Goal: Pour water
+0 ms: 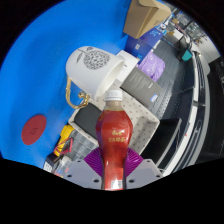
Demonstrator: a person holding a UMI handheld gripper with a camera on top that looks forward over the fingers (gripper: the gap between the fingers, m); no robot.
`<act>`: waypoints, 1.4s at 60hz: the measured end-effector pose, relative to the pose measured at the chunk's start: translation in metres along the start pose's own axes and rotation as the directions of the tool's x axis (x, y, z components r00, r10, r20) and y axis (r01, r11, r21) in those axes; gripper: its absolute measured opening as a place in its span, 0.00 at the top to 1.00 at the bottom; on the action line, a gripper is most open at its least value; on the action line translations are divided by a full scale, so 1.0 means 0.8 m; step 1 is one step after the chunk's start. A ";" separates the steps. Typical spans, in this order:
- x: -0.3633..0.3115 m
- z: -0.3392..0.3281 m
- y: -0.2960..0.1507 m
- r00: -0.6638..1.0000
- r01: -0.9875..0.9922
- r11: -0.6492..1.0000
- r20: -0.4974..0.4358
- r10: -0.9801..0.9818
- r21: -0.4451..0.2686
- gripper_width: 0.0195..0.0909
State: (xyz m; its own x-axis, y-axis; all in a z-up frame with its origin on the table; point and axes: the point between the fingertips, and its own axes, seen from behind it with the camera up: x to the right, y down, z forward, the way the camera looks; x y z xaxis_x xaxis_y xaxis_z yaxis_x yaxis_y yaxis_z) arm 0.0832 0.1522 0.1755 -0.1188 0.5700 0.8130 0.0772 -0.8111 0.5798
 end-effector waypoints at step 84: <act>-0.125 -0.027 0.002 -0.547 -0.822 -0.534 0.016 0.837 -0.199 0.58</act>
State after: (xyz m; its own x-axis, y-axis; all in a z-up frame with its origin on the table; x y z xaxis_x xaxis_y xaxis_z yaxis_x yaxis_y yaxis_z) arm 0.0736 0.0913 0.0939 0.1459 -0.9885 0.0410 -0.1402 -0.0617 -0.9882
